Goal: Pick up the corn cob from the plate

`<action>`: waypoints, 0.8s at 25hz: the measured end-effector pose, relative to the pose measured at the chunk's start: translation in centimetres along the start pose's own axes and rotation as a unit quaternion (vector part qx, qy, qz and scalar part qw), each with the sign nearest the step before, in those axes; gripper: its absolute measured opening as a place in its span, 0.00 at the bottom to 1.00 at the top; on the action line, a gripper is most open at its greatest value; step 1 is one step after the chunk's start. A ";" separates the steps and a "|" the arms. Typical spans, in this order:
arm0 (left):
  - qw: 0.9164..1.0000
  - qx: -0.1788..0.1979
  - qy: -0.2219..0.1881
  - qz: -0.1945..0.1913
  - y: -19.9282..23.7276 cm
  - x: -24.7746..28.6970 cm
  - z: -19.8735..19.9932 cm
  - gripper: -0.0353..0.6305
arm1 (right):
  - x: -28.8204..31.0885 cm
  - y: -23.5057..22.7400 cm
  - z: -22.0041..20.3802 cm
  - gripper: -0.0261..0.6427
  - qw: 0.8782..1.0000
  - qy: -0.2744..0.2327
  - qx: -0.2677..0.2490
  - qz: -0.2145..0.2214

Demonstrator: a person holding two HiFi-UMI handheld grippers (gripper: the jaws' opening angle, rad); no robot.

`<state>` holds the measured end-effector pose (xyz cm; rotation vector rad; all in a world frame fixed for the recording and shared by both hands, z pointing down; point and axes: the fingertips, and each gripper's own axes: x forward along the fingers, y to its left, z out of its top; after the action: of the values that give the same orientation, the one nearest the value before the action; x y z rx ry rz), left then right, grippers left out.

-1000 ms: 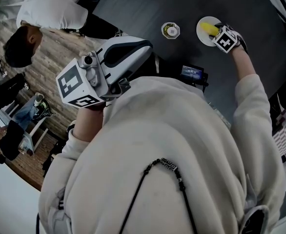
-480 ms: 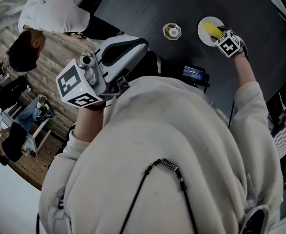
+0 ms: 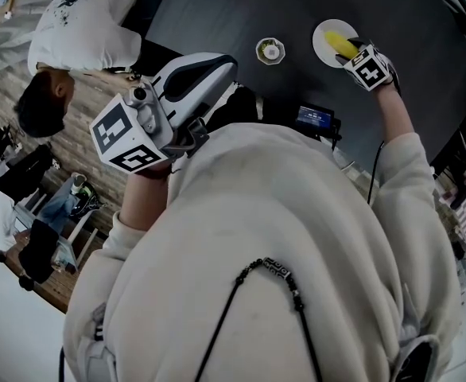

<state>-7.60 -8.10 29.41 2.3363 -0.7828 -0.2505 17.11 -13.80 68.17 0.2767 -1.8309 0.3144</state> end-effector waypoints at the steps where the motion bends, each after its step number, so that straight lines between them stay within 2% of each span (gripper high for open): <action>1: 1.000 -0.001 0.003 -0.001 0.1 0.2 -0.1 0.06 | -0.2 0.2 0.2 0.43 1.000 -0.011 0.011 -0.001; 5: 1.000 0.003 0.030 -0.008 0.3 1.2 -0.3 0.06 | -2.0 1.6 1.0 0.43 0.998 -0.048 0.050 -0.001; 11: 0.994 0.026 0.102 0.002 1.0 3.0 -1.7 0.06 | -6.0 1.7 1.5 0.43 0.990 -0.105 0.089 -0.023; 16: 0.991 0.048 0.124 -0.023 0.2 4.2 -1.6 0.06 | -10.8 2.4 2.8 0.43 0.971 -0.183 0.150 -0.040; 20: 0.988 0.062 0.128 -0.054 -0.9 6.0 -1.1 0.06 | -15.4 3.5 4.2 0.43 0.953 -0.241 0.175 -0.044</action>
<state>-1.93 -10.54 29.82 2.4672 -0.5613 0.0552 16.35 -11.61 52.00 0.7326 -2.2287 0.5479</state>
